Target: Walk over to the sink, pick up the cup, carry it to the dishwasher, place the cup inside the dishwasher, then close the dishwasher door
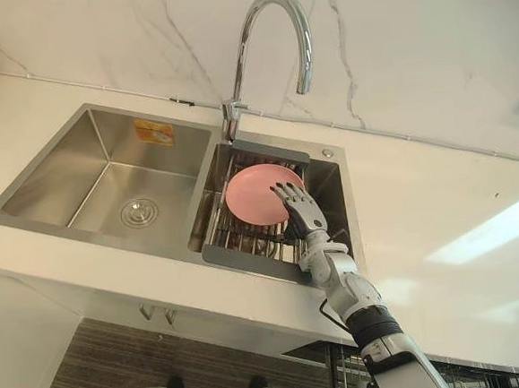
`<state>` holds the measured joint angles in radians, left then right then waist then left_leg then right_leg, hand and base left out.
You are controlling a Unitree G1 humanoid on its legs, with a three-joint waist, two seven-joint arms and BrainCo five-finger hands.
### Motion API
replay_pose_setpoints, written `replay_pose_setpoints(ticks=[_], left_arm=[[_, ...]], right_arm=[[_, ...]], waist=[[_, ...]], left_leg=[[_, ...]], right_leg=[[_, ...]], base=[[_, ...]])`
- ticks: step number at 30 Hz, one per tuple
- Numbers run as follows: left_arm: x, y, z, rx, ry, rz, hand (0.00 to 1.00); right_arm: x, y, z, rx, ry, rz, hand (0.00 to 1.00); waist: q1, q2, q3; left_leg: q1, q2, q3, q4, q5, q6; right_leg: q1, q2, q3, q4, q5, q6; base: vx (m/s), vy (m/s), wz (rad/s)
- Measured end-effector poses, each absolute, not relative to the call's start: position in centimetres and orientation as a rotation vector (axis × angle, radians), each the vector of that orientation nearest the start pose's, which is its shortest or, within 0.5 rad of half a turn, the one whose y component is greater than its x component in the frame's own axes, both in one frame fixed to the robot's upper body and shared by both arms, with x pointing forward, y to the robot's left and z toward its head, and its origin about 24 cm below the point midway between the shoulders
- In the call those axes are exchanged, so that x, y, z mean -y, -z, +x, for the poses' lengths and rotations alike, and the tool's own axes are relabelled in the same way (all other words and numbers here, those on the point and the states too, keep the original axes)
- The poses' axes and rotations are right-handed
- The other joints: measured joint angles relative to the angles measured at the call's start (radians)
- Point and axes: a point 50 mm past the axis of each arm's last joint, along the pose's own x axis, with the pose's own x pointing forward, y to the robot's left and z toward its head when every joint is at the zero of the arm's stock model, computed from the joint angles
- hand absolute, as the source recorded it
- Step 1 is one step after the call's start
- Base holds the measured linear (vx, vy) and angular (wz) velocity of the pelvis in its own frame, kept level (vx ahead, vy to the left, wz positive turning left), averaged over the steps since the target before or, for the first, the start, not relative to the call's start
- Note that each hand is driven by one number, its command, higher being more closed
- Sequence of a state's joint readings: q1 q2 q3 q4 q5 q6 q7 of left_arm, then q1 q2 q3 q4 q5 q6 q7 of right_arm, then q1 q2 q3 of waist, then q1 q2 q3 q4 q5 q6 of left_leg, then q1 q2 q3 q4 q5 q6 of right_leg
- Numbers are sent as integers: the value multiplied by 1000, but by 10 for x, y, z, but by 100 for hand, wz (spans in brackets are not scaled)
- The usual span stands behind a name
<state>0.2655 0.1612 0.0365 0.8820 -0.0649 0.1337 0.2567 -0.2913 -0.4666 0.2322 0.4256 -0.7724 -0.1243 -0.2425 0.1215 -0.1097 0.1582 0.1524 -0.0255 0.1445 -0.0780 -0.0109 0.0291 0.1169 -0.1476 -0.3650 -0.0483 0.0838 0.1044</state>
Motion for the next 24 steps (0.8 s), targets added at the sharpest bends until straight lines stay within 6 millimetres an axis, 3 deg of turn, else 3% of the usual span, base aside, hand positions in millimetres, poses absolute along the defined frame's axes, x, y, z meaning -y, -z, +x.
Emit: replay_pose_setpoints(ticks=[11,24], left_arm=[[-235,156,40,-1261,-423,216,0],[-234,156,40,-1267,-416,221,0]], right_arm=[[210,-34,312,28,-96,-1408,0],[205,-21,318,-67,-128,-1464,0]], waist=[[36,-6,-3],[47,-11,2]], left_leg=[[-15,-6,-40,-1,18,4],[-28,-14,-59,-6,25,6]], right_leg=[[4,-6,-35,2,0,0],[4,-14,-57,2,2,1]], base=[[-11,-5,13],[-12,5,6]])
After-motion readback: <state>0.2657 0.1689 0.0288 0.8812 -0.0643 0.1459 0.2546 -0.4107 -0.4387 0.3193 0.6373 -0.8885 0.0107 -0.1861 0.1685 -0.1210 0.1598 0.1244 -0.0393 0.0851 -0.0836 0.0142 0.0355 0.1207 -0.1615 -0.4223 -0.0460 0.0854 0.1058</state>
